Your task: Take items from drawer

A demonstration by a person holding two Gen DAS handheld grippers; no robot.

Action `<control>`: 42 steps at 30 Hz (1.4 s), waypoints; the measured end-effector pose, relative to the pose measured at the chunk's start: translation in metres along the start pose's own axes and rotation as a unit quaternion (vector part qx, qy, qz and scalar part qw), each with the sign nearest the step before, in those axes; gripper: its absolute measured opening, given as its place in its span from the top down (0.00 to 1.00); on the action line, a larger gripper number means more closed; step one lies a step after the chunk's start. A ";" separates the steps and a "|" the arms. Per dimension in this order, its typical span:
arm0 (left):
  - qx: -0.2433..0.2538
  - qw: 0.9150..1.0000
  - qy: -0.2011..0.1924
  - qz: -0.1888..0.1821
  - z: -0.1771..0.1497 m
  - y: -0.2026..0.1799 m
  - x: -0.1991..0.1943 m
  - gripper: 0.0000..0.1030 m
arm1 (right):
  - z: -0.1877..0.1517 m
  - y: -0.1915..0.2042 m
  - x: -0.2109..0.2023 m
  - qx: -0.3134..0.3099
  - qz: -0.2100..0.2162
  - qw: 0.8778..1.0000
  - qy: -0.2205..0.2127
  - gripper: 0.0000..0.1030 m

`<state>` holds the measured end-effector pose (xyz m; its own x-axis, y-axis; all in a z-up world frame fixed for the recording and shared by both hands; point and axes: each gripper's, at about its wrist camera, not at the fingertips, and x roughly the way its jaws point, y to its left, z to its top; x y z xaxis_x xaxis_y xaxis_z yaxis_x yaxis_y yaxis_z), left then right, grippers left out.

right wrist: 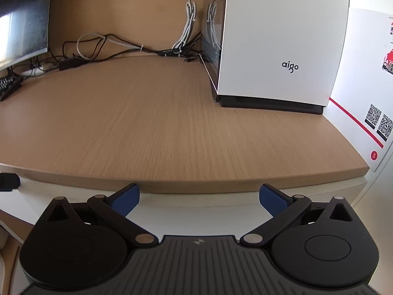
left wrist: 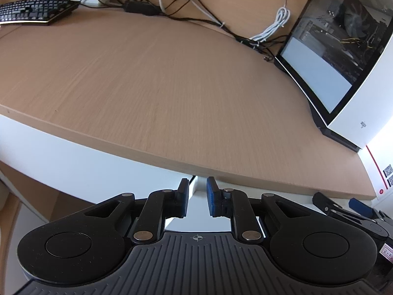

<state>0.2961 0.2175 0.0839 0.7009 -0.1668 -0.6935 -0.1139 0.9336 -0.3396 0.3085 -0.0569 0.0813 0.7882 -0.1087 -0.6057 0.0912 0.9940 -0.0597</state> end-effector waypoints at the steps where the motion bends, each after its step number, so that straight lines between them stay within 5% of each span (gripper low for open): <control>1: 0.002 1.000 0.000 -0.001 0.001 0.000 0.001 0.84 | 0.000 -0.001 0.000 0.004 0.002 1.000 0.001 0.00; 14: 0.015 0.999 0.016 -0.026 0.003 -0.001 0.007 0.73 | 0.000 -0.009 0.005 0.033 0.019 0.999 0.020 0.00; 42: 0.023 0.999 0.019 -0.029 -0.010 -0.001 -0.005 0.73 | 0.013 -0.020 0.003 0.006 0.002 0.999 0.034 0.00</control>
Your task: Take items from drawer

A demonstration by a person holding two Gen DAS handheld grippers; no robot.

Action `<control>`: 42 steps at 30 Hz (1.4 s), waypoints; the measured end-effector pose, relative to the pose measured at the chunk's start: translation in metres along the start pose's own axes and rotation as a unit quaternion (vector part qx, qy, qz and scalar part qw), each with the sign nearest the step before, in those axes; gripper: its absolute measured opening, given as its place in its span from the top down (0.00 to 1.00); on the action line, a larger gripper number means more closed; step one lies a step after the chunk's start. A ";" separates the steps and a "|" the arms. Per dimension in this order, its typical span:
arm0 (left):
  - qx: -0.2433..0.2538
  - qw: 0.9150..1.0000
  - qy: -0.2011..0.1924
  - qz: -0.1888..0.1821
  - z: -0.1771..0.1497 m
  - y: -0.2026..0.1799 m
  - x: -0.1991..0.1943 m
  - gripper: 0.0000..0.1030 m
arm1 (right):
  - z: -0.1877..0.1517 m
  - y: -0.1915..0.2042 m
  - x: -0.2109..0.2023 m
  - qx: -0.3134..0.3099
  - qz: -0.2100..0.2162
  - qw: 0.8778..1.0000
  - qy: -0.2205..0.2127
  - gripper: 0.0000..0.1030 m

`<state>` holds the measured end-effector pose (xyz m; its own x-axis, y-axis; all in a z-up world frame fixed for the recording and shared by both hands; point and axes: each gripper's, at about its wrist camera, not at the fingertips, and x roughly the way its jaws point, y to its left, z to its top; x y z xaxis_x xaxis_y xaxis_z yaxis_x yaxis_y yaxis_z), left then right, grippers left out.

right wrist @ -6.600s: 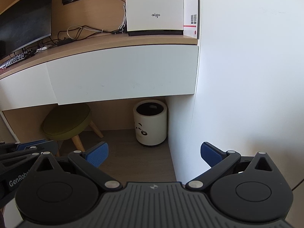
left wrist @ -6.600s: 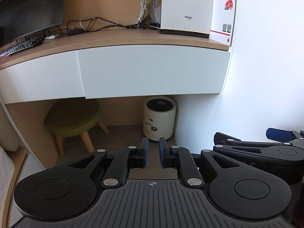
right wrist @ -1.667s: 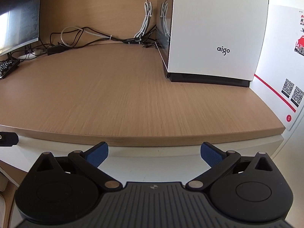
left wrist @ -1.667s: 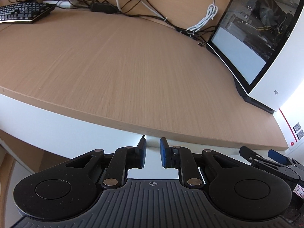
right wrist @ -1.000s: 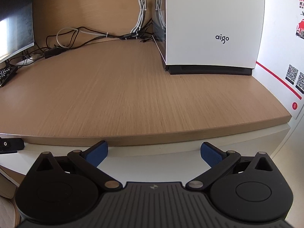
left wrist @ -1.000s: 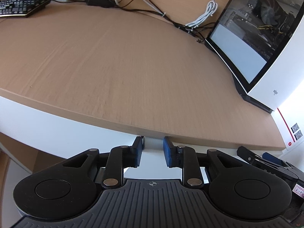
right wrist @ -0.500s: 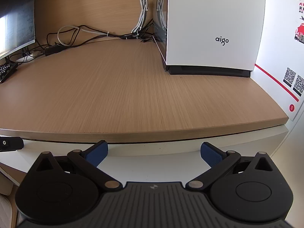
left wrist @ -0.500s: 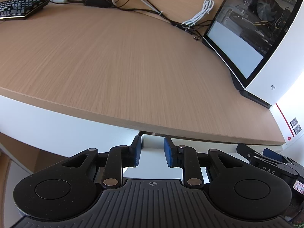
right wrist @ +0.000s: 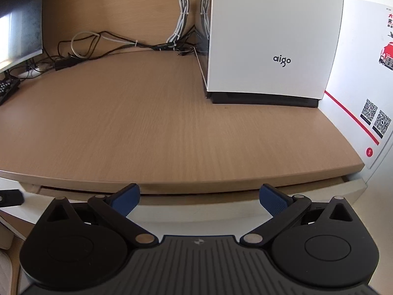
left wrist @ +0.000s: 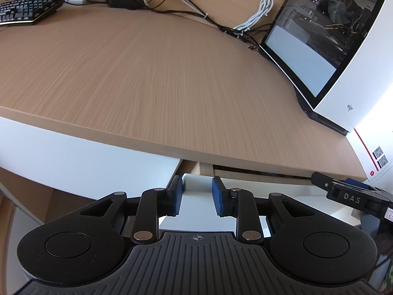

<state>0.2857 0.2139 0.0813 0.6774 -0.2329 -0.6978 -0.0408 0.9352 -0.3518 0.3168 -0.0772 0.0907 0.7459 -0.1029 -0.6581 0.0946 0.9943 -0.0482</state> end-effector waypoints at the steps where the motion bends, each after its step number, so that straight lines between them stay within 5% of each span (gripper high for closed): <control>1: 0.000 1.000 0.000 0.000 -0.001 0.000 -0.001 0.73 | 0.001 -0.002 0.002 -0.003 0.004 1.000 0.006 0.00; 7: 0.004 1.000 -0.003 0.006 -0.002 0.000 -0.006 0.76 | 0.000 -0.006 0.008 -0.008 0.005 1.000 0.026 0.00; 12: 0.056 0.998 -0.027 0.029 0.002 -0.028 -0.012 0.76 | -0.004 -0.006 0.004 -0.008 0.001 0.999 0.031 0.00; 19: 0.138 0.989 0.039 0.021 0.008 -0.080 0.033 0.75 | -0.015 -0.005 -0.009 -0.006 -0.003 0.999 0.031 0.00; 26: 0.140 0.984 0.106 0.032 0.000 -0.095 0.066 0.76 | -0.028 -0.007 -0.026 -0.010 0.002 0.999 0.031 0.00; 35: 0.127 0.986 0.103 0.025 -0.023 -0.087 0.044 0.76 | -0.042 -0.009 -0.046 -0.011 0.006 0.999 0.039 0.00; 42: 0.117 0.988 0.101 0.009 -0.041 -0.088 0.029 0.76 | -0.054 0.003 -0.064 0.000 -0.035 0.997 0.062 0.00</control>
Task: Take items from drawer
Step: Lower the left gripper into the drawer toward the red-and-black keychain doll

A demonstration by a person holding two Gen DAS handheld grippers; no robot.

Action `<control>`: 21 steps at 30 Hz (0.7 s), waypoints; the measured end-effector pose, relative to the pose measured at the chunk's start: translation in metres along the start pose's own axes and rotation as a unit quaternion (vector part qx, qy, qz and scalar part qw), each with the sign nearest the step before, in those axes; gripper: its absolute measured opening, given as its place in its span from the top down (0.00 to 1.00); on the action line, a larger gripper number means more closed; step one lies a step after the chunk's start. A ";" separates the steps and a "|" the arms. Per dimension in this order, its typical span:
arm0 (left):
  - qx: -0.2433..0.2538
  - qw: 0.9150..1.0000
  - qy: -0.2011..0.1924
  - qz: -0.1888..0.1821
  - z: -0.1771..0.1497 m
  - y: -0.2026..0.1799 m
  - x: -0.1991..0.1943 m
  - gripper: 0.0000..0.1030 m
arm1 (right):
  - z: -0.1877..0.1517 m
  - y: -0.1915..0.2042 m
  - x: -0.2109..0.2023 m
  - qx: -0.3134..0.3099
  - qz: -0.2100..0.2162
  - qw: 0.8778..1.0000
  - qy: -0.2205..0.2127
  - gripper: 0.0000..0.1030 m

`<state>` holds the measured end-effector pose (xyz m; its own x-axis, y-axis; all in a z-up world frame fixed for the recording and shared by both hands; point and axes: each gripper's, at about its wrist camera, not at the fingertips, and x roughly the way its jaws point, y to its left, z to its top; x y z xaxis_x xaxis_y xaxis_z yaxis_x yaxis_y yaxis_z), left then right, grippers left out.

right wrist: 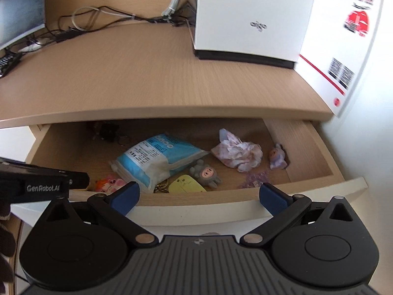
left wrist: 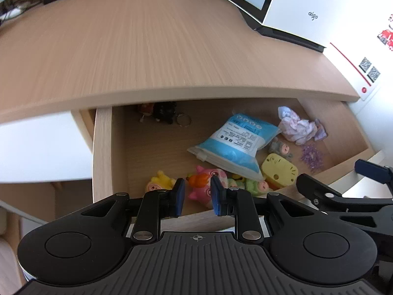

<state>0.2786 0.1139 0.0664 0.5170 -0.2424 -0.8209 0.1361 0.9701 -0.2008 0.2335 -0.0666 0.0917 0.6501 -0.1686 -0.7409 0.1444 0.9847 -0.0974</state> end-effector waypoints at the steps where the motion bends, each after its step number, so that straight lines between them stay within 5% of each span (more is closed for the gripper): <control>1: -0.008 1.000 -0.002 -0.006 -0.003 0.001 -0.002 0.76 | -0.002 0.001 -0.002 0.000 -0.005 1.000 0.004 0.00; 5: -0.028 0.999 -0.002 -0.024 -0.017 0.004 -0.008 0.76 | -0.009 0.001 -0.010 0.001 -0.013 1.000 0.014 0.00; 13: -0.033 0.999 0.042 -0.006 -0.016 -0.002 -0.008 0.76 | 0.009 -0.019 -0.006 -0.018 0.019 0.997 0.074 0.00; 21: -0.025 0.997 0.071 -0.016 -0.016 -0.001 -0.006 0.76 | 0.000 -0.029 -0.011 -0.009 -0.004 0.995 0.096 0.00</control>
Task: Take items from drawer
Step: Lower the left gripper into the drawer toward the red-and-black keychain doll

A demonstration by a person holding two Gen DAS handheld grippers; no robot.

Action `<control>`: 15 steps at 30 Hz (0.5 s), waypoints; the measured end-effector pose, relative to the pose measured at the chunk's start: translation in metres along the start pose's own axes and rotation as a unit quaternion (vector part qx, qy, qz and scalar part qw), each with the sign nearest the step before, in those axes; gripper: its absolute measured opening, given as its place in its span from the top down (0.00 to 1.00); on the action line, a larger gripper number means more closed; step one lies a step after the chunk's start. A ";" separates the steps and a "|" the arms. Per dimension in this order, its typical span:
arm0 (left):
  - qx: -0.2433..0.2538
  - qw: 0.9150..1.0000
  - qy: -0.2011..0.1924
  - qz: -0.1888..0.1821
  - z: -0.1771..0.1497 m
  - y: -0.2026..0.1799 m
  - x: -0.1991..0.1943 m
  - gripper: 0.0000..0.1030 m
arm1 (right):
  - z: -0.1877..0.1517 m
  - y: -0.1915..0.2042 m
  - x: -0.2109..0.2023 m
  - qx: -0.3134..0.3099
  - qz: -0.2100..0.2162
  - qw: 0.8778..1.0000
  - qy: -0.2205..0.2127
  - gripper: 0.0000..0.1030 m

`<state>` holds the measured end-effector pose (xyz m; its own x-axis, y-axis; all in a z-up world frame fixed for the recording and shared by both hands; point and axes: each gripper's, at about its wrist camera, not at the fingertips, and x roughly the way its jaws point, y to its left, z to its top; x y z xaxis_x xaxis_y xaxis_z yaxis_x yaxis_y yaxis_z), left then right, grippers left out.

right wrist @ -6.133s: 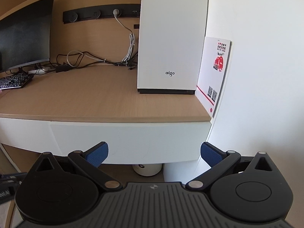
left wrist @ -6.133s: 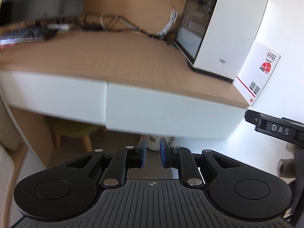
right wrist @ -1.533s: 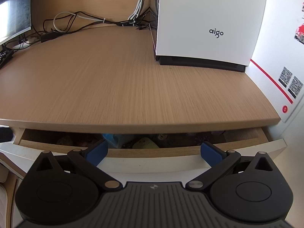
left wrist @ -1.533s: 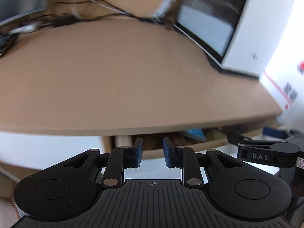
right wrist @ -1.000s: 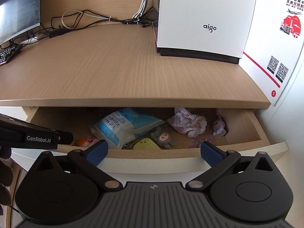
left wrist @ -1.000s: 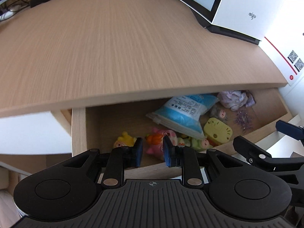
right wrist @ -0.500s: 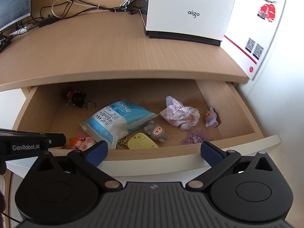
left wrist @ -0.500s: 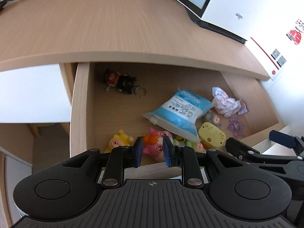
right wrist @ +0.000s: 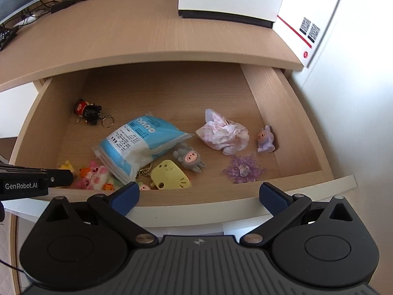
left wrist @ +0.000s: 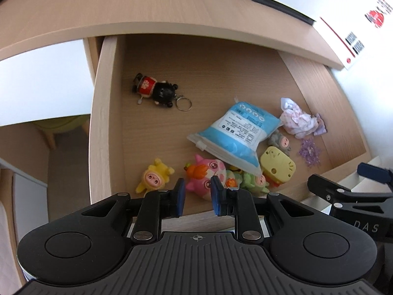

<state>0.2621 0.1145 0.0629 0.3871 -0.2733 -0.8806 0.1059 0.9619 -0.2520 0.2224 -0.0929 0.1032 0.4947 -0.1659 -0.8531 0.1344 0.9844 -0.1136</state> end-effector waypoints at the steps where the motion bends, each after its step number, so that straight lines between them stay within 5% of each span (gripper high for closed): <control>1: 0.005 1.000 0.003 -0.002 0.000 0.000 0.000 0.76 | 0.001 -0.002 0.002 -0.004 0.003 1.000 0.005 0.00; 7: 0.036 0.999 0.022 0.004 0.002 -0.002 -0.003 0.79 | 0.005 -0.022 -0.001 -0.022 0.059 0.997 0.044 0.00; 15: 0.030 0.997 0.054 0.047 0.021 -0.014 0.004 0.86 | 0.036 -0.058 -0.004 -0.003 0.082 0.996 -0.042 0.00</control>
<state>0.2816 0.0999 0.0717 0.2970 -0.1768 -0.9384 0.1290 0.9811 -0.1440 0.2436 -0.1514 0.1317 0.5804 -0.0074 -0.8143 0.0402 0.9990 0.0196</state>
